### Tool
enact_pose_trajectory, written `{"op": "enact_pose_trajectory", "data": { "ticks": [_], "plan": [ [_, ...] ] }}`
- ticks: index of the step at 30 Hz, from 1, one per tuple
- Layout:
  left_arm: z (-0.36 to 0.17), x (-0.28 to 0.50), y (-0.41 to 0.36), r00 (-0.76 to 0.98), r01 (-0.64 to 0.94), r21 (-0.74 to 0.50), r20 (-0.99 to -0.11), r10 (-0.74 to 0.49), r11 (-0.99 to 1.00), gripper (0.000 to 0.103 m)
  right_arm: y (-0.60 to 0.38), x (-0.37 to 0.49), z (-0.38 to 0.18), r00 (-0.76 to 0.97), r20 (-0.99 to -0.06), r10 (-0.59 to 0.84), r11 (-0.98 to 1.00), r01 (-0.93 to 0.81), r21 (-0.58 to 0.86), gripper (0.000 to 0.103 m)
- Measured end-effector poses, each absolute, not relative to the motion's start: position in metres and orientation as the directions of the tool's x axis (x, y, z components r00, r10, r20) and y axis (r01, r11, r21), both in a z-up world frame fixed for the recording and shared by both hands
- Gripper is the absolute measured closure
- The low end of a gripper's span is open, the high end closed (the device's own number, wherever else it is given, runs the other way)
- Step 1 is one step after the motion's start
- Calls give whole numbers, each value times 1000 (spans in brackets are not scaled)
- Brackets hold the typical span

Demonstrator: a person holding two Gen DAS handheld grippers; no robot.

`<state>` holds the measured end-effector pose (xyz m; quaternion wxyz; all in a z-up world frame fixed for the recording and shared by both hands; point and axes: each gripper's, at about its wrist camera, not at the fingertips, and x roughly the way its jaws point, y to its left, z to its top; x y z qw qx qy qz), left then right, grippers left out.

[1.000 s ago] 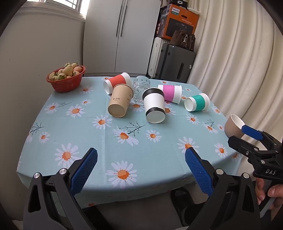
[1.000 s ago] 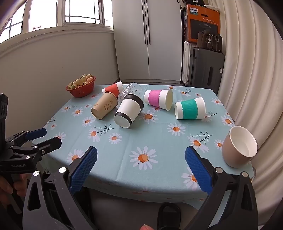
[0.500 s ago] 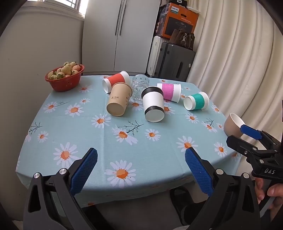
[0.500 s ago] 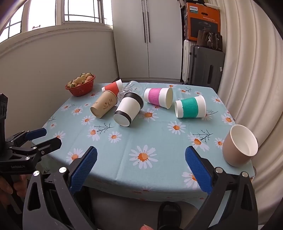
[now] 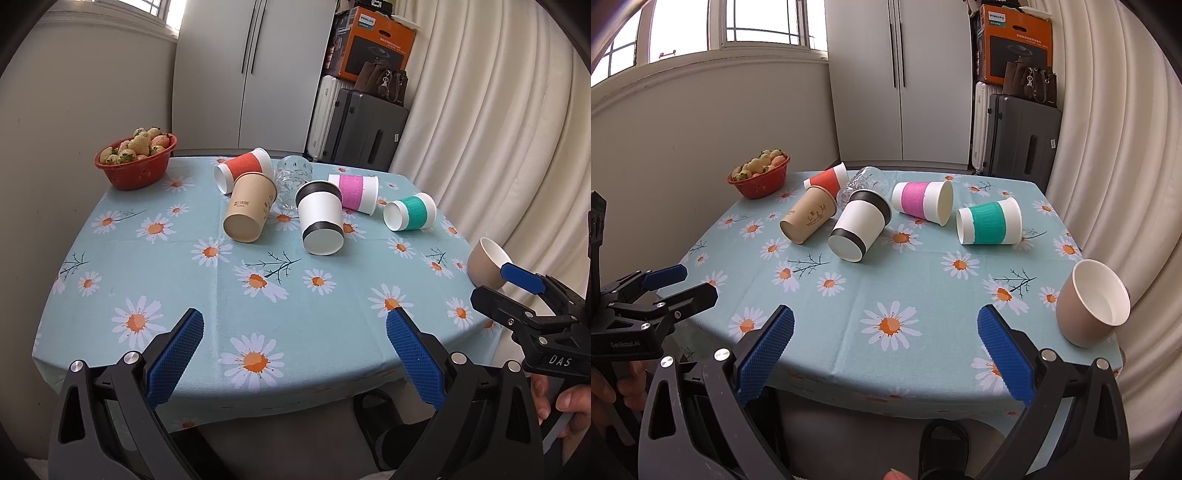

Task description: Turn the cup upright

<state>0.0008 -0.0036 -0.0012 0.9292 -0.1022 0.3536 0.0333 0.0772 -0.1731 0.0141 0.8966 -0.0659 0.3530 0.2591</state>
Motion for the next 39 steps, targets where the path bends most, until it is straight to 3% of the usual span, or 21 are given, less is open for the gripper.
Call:
{"op": "enact_pose_trajectory", "data": {
  "ticks": [39],
  "plan": [
    [-1, 1, -7, 741, -119, -160, -672, -20, 980, 6, -172, 79, 8, 604, -685, 407, 858, -511, 59, 4]
  ]
}}
